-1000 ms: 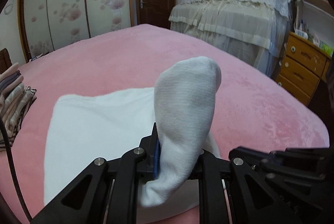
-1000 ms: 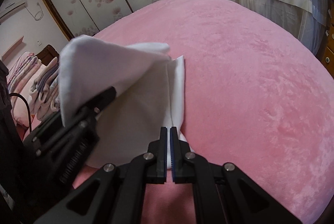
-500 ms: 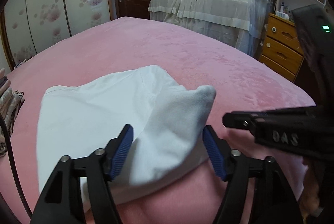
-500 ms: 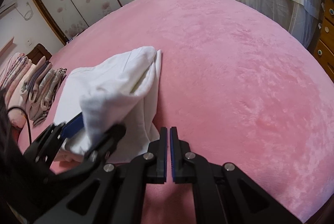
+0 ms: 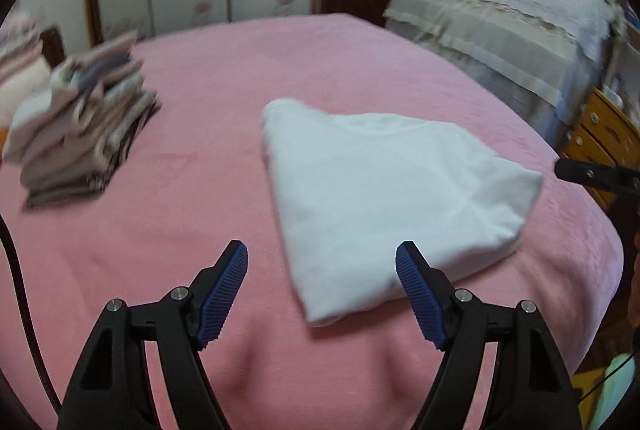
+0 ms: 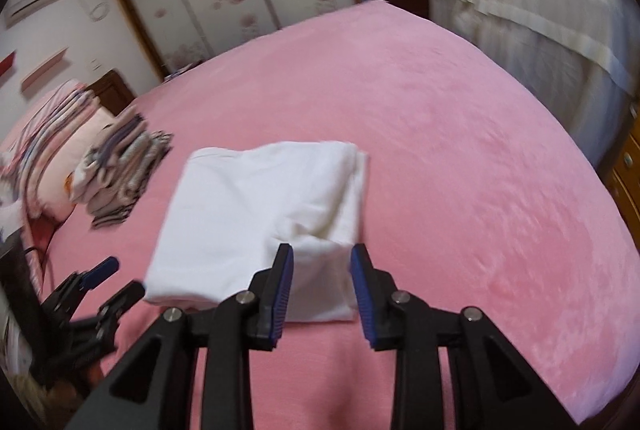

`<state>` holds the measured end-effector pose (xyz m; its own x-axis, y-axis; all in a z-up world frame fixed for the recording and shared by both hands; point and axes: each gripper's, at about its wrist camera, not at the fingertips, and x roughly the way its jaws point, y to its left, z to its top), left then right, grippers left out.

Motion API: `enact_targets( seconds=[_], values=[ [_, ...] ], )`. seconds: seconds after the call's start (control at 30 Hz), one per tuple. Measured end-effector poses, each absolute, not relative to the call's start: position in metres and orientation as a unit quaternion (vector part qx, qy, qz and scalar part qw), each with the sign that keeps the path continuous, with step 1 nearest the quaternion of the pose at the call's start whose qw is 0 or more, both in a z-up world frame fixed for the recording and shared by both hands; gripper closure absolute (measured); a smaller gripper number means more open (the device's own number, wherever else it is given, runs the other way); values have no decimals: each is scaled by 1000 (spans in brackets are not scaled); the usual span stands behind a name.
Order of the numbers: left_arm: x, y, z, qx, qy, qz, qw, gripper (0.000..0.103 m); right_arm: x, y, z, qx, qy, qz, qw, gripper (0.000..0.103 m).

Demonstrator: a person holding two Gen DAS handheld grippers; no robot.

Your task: Fold small clothes

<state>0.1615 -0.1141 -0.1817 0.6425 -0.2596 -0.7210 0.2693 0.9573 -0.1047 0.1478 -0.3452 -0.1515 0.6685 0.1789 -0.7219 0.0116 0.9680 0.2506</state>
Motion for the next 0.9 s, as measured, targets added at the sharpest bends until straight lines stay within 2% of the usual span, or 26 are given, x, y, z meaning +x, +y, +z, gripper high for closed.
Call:
enact_targets(
  seconds=[0.07, 0.1, 0.3, 0.33, 0.43, 0.57, 0.9],
  values=[
    [175, -106, -188, -23, 418, -136, 898, 28, 156, -335, -151, 84, 407, 53, 908, 58],
    [182, -104, -192, -39, 428, -135, 893, 28, 161, -329, -152, 68, 409, 55, 908, 56],
    [212, -113, -209, -60, 469, -134, 871, 28, 179, -316, -171, 19, 433, 77, 898, 55],
    [212, -115, -212, -52, 471, -130, 871, 28, 179, -317, -175, 16, 438, 82, 895, 56],
    [213, -122, -217, -23, 477, -121, 870, 27, 174, -318, -184, 4, 451, 83, 889, 78],
    [211, -119, -222, -13, 478, -121, 870, 25, 169, -332, -205, 40, 474, 74, 877, 84],
    [211, -111, -235, -19, 470, -139, 872, 23, 166, -353, -244, 132, 478, 64, 866, 82]
  ],
)
